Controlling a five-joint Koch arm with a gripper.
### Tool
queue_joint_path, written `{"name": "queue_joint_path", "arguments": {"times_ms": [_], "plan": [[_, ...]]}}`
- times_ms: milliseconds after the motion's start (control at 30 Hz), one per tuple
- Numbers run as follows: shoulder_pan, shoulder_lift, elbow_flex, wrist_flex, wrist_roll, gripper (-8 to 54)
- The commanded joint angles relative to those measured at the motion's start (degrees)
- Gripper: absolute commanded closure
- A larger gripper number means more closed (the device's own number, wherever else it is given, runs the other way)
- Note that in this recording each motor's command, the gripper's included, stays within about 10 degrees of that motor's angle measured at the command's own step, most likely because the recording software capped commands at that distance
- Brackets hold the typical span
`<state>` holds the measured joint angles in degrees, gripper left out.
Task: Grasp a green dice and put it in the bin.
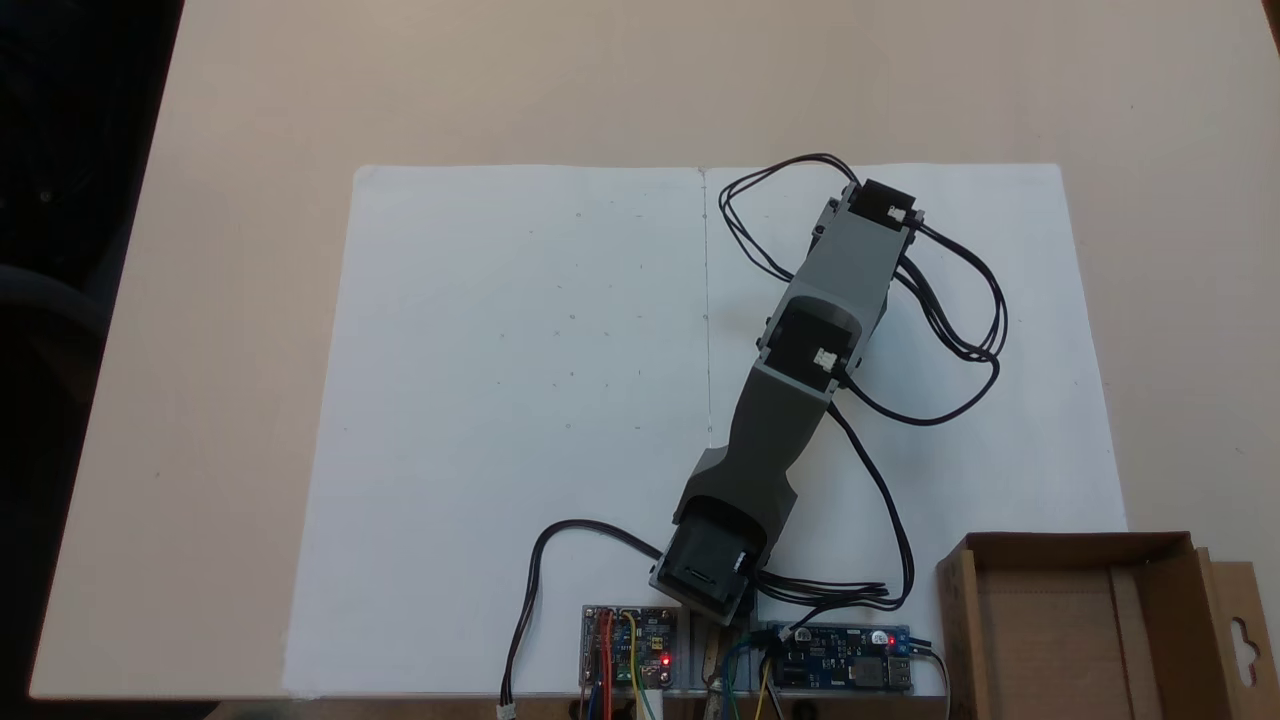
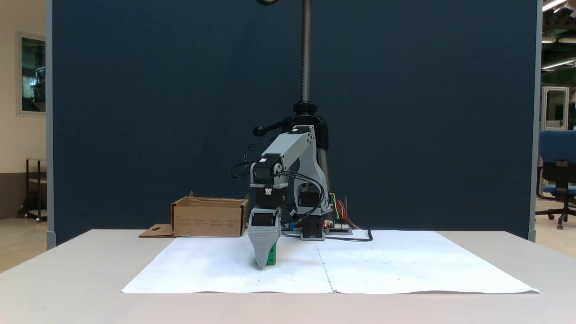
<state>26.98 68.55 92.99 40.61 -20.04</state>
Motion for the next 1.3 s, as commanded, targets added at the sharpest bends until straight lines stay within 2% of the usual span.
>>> {"name": "queue_joint_path", "arguments": {"times_ms": [0, 1267], "plan": [[0.97, 1.93, 0.0, -0.79, -4.48, 5.0], [2.64, 1.67, 3.96, -9.58, -10.46, 5.2]]}}
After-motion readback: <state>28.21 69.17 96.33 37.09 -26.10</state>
